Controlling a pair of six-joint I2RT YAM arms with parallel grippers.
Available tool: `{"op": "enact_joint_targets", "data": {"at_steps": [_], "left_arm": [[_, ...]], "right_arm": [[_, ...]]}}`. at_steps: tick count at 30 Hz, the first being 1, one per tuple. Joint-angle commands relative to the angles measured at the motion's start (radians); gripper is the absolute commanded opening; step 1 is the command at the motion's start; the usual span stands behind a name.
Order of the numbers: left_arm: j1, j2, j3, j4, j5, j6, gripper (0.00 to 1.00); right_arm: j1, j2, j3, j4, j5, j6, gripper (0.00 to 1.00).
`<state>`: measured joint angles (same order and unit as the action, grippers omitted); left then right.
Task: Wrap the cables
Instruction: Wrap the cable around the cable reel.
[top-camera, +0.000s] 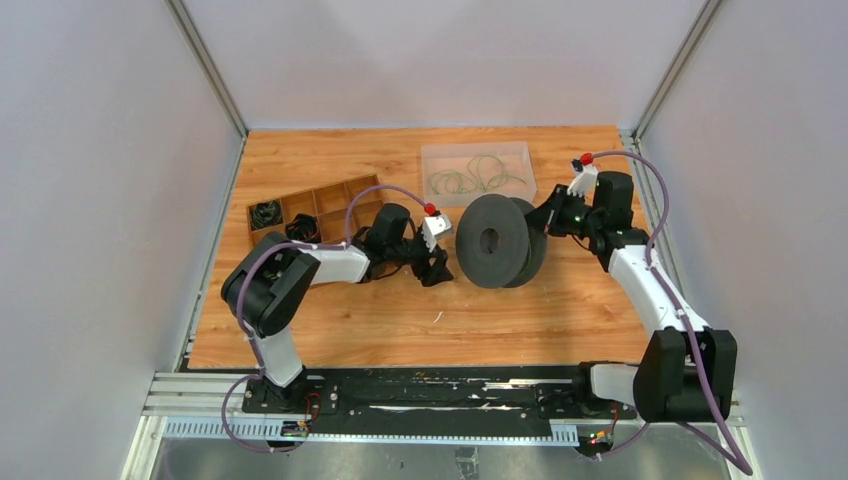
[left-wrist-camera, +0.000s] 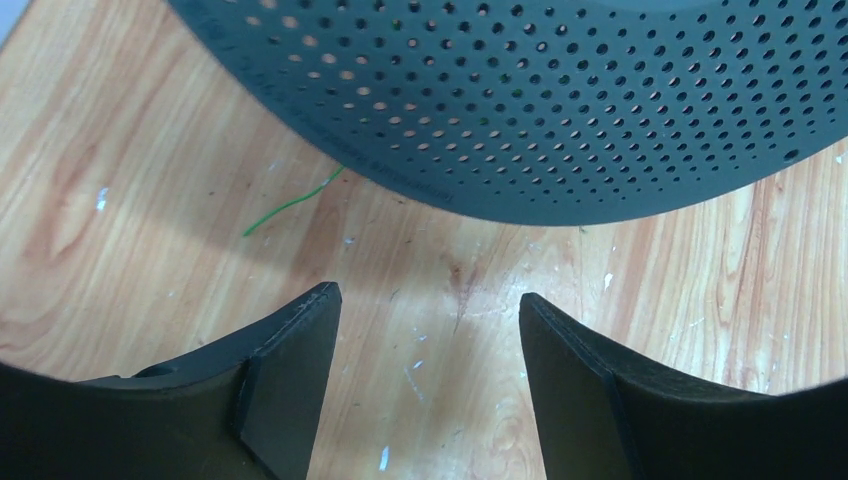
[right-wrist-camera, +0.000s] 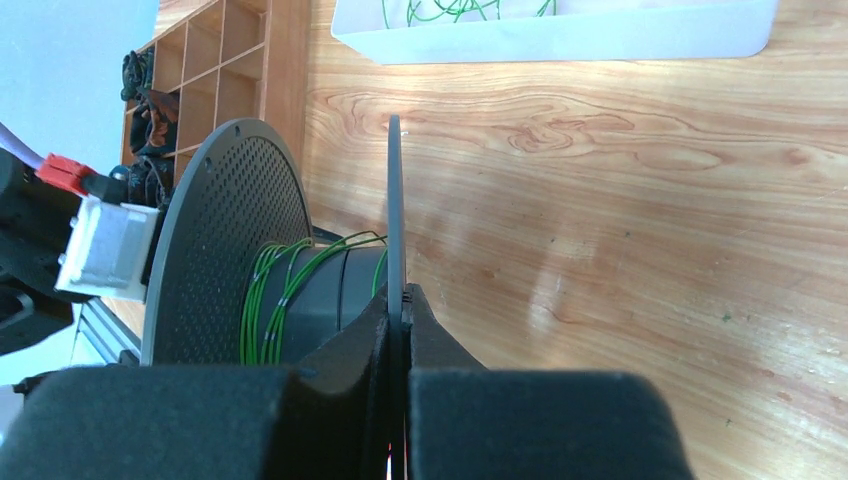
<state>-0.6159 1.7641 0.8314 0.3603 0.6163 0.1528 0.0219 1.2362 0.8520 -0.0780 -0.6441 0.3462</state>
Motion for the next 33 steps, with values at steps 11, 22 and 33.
{"op": "enact_joint_targets", "data": {"at_steps": [11,22,33], "left_arm": [[-0.044,0.064,-0.063,0.248,-0.099,0.015,0.71],[-0.044,0.040,-0.111,0.260,-0.062,0.167,0.72],[-0.043,-0.024,0.023,-0.128,-0.073,0.264,0.71]], "right_arm": [[-0.045,0.093,-0.055,0.108,-0.105,0.137,0.01],[-0.087,0.222,-0.002,0.043,-0.182,0.024,0.01],[-0.106,0.237,0.029,-0.079,-0.148,-0.152,0.01]]}}
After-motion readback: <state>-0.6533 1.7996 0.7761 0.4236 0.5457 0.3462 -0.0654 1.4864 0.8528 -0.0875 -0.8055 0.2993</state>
